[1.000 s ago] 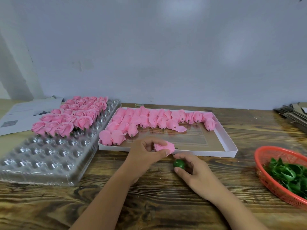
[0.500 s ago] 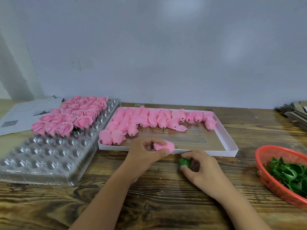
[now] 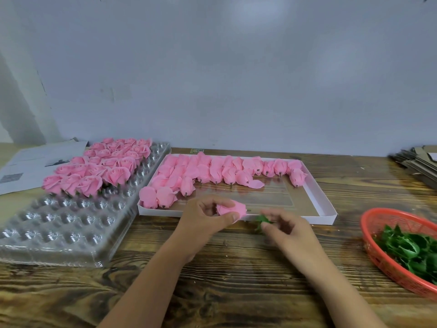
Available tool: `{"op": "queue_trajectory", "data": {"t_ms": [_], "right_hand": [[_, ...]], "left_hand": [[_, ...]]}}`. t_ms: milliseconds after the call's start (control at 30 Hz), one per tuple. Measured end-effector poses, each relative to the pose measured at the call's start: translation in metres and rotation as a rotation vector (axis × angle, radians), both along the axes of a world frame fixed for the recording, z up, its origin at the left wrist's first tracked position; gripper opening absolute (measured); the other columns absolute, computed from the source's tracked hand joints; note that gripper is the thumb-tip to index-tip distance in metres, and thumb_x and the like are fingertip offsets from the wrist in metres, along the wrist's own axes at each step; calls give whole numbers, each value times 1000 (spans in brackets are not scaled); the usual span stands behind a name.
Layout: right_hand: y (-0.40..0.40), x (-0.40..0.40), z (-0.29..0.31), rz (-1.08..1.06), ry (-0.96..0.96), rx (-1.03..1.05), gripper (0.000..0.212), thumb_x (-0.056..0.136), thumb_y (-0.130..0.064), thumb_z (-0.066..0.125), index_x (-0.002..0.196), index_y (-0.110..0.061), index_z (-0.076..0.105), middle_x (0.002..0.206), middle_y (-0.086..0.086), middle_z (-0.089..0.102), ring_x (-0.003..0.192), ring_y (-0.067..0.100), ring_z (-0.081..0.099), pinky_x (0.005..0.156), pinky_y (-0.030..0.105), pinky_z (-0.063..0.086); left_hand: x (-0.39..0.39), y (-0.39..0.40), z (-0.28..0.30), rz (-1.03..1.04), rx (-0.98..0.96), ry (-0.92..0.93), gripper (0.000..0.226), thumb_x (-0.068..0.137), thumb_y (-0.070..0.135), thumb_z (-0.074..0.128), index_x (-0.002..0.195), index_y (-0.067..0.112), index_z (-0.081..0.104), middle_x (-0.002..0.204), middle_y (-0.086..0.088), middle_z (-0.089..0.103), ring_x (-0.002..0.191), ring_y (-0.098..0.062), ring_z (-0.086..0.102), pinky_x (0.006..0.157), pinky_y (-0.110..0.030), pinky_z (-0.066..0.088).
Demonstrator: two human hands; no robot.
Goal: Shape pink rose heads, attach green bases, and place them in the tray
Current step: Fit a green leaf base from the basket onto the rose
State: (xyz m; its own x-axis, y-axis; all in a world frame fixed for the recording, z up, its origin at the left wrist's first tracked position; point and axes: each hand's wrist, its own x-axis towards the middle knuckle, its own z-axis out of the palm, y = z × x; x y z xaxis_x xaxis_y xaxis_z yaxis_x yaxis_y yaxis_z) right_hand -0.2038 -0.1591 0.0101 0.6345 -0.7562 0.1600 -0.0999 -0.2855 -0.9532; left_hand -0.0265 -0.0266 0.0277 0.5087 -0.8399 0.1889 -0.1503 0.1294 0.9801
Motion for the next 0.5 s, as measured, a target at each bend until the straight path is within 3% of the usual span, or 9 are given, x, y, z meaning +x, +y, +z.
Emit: {"op": "queue_trajectory", "data": {"t_ms": [67, 167, 300, 500], "right_hand": [[0, 0, 4, 11, -144, 293, 27, 92, -3, 66, 106, -25, 73, 88, -5, 72, 74, 8, 67, 63, 20, 54], [-1, -1, 7, 74, -238, 518, 25, 95, -5, 61, 116, -15, 70, 101, 8, 74, 88, 19, 73, 67, 21, 57], [-1, 0, 6, 146, -246, 569, 28, 96, -5, 59, 121, -13, 68, 111, 14, 74, 101, 23, 73, 74, 24, 58], [3, 2, 3, 168, -228, 497, 31, 95, -2, 60, 121, -16, 68, 116, 7, 73, 103, 21, 71, 77, 25, 59]], "left_hand": [[0, 0, 0, 0, -14, 26, 23, 81, 14, 85, 93, 33, 79, 102, 5, 78, 97, -11, 73, 80, -17, 56], [0, -1, 0, 0, -11, 31, 22, 80, 15, 85, 93, 32, 79, 101, 5, 78, 95, -10, 73, 79, -17, 55], [-1, -1, -1, -8, -23, 38, 22, 80, 14, 85, 93, 30, 80, 100, 4, 78, 94, -10, 73, 78, -17, 55], [-3, -2, -1, -29, -16, 18, 21, 78, 18, 86, 94, 30, 80, 99, 3, 78, 92, -9, 73, 78, -18, 55]]}}
